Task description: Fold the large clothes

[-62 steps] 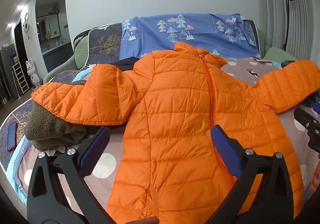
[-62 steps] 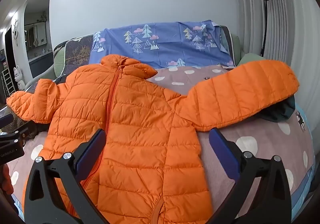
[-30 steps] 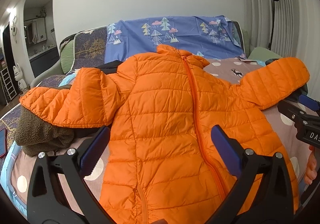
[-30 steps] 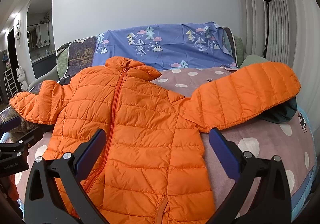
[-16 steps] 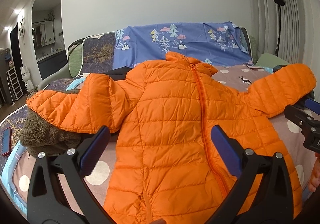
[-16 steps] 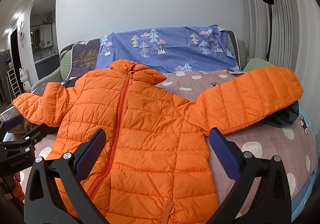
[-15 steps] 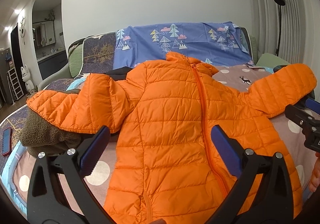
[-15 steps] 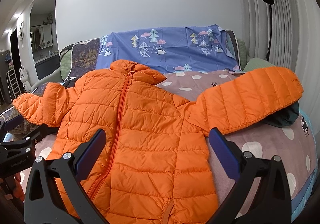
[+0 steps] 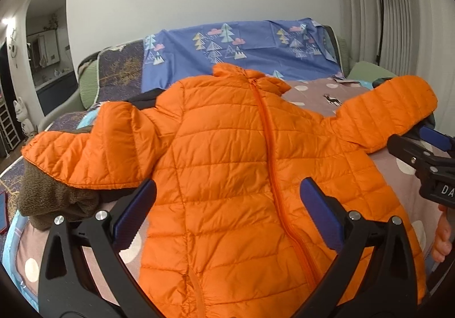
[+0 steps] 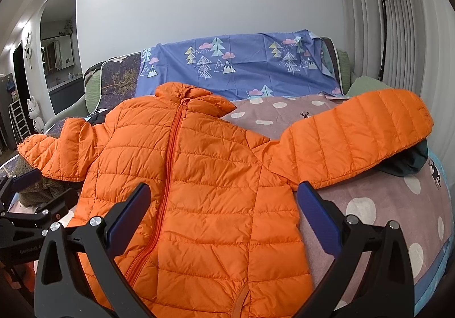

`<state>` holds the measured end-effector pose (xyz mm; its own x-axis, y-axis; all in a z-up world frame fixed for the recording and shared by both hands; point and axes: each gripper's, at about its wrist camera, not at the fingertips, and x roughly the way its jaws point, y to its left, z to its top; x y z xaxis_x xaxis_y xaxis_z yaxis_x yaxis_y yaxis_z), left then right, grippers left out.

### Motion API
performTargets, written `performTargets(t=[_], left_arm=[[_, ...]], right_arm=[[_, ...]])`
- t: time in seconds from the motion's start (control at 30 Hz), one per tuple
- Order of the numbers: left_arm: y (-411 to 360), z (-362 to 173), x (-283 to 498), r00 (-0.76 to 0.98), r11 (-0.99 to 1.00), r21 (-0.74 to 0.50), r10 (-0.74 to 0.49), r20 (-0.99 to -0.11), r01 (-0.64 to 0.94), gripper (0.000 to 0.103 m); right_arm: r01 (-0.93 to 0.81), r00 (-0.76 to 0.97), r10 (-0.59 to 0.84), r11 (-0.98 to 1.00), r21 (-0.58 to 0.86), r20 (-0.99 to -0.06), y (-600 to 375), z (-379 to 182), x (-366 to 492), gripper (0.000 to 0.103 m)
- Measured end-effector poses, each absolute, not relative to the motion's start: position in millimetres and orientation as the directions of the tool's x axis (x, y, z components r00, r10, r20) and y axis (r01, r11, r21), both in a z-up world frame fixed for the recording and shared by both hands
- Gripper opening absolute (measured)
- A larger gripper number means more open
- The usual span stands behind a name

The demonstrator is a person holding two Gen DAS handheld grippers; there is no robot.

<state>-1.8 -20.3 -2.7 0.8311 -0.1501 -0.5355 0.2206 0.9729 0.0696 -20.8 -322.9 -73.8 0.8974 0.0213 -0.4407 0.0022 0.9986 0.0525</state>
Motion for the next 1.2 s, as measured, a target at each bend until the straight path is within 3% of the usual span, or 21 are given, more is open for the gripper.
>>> performTargets(t=[0.37, 0.67, 1.2], left_arm=[[-25, -3, -4, 0.859, 0.975, 0.135, -0.083, -0.505, 0.174, 0.101], [-24, 1, -5, 0.868, 0.976, 0.113, -0.110, -0.485, 0.187, 0.101], [-36, -2, -3, 0.823, 0.961, 0.121, -0.143, -0.550, 0.248, 0.101]], right_arm=[[0.008, 0.898, 0.020, 0.998, 0.062, -0.440, -328, -76, -20, 0.102], [0.002, 0.898, 0.030, 0.997, 0.072, -0.439, -330, -75, -19, 0.102], [0.001, 0.898, 0.033, 0.997, 0.077, -0.440, -330, -75, -19, 0.102]])
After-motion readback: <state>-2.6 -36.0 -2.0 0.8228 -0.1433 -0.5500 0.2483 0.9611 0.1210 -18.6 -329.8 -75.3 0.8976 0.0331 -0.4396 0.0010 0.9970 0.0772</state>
